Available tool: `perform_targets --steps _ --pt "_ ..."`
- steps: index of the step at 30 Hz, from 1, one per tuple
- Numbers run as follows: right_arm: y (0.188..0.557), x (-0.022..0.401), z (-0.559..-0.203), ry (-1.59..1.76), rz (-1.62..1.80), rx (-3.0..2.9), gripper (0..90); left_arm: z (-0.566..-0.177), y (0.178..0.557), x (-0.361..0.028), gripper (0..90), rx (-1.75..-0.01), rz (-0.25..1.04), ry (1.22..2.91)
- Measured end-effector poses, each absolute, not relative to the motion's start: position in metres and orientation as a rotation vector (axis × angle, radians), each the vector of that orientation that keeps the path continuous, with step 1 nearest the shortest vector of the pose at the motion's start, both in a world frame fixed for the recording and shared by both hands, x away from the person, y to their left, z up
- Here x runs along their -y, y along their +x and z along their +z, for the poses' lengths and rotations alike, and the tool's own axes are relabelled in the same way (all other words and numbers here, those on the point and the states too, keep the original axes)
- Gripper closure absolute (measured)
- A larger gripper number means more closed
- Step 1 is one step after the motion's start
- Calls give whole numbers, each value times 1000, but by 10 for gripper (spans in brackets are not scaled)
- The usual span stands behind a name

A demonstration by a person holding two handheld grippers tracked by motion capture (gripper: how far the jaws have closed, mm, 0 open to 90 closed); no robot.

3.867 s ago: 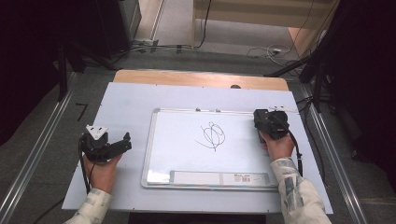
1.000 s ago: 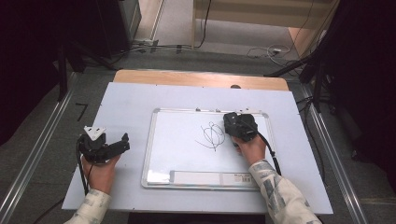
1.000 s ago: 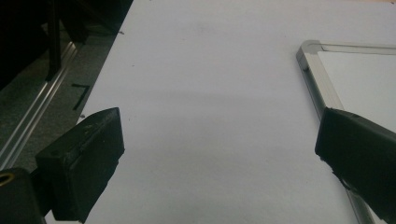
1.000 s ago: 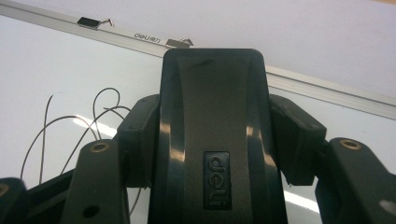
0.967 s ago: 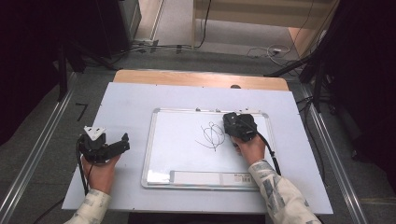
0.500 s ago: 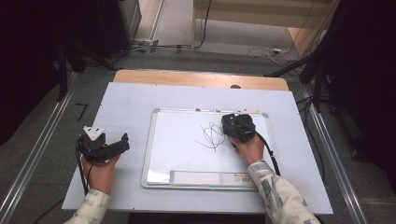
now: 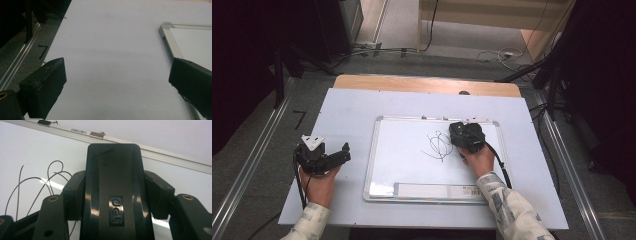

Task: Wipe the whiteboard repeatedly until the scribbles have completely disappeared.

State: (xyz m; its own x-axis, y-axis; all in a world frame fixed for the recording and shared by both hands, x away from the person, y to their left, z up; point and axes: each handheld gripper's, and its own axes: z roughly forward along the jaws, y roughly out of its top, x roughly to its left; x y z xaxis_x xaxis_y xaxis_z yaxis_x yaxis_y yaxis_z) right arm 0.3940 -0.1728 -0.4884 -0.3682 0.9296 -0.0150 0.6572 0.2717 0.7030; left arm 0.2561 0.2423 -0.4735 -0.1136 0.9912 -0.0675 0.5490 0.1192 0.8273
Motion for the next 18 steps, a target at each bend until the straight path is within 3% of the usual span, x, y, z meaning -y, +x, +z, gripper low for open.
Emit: perform_targets --steps 18 --pt "391 155 -489 1392 863 -2156 377 -474 257 -242 17 -1744 860 1502"
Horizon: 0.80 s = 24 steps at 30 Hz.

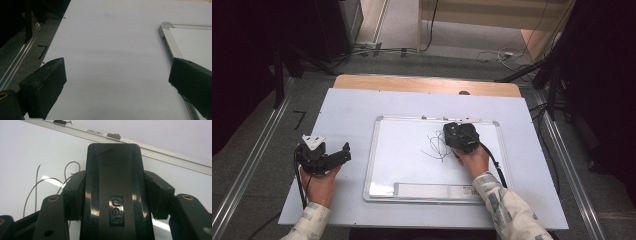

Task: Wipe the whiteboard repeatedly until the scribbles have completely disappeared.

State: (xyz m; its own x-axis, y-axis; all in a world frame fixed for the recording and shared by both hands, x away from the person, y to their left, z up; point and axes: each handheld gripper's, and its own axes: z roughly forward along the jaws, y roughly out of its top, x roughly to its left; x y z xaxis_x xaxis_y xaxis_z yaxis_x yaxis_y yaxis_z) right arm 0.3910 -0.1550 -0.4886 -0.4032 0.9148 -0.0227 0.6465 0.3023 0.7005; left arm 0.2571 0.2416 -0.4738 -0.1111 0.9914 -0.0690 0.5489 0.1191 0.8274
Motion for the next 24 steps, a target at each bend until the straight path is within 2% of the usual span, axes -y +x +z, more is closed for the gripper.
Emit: perform_targets --steps 24 --pt "384 135 -489 1335 869 -2203 378 -474 258 -241 17 -1745 854 1503"
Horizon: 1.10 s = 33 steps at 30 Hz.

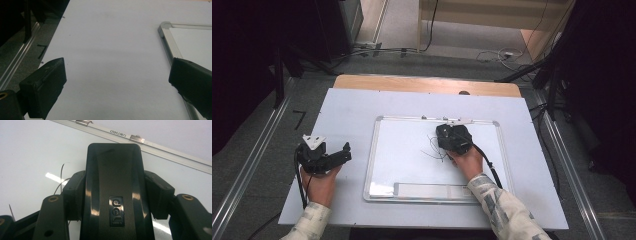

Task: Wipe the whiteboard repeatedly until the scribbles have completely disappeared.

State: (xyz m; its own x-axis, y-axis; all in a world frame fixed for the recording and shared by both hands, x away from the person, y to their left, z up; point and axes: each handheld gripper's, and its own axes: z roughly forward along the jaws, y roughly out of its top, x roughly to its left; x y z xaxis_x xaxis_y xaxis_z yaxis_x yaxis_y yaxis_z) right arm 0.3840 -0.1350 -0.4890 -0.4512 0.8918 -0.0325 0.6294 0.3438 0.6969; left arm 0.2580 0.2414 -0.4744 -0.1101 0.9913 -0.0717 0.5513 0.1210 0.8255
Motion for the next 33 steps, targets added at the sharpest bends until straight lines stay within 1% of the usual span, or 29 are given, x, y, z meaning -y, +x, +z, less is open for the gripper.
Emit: perform_targets --steps 33 --pt "365 104 -490 1227 891 -2284 378 -475 259 -241 17 -1746 854 1505"
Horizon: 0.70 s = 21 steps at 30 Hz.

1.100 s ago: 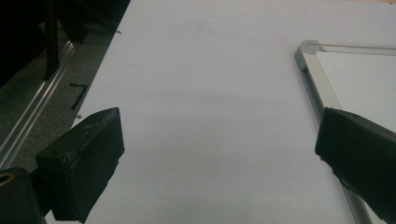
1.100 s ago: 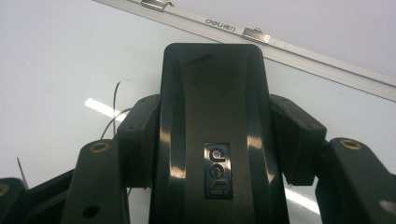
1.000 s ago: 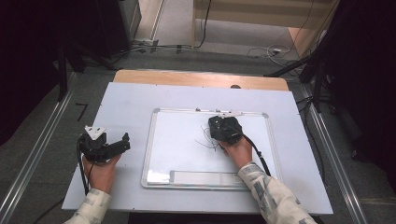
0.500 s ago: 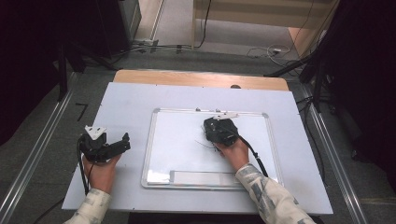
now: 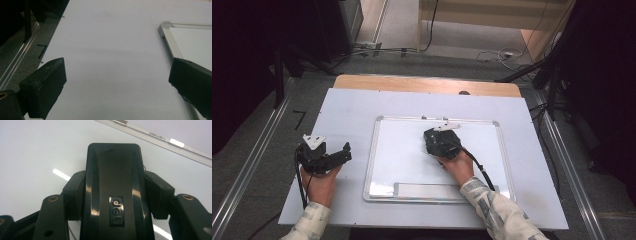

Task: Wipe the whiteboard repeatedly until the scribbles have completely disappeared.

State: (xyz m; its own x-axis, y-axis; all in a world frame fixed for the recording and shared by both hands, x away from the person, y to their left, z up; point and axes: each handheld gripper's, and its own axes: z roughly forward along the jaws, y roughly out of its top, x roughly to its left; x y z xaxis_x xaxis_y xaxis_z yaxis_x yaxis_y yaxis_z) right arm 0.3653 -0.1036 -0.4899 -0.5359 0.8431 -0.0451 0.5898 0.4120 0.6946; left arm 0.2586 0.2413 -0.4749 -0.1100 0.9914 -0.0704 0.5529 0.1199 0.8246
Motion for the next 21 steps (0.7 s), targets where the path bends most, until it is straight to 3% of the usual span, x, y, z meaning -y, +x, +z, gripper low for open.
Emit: perform_targets --steps 21 --pt "351 78 -491 1147 915 -2344 377 -475 258 -241 17 -1748 855 1503"
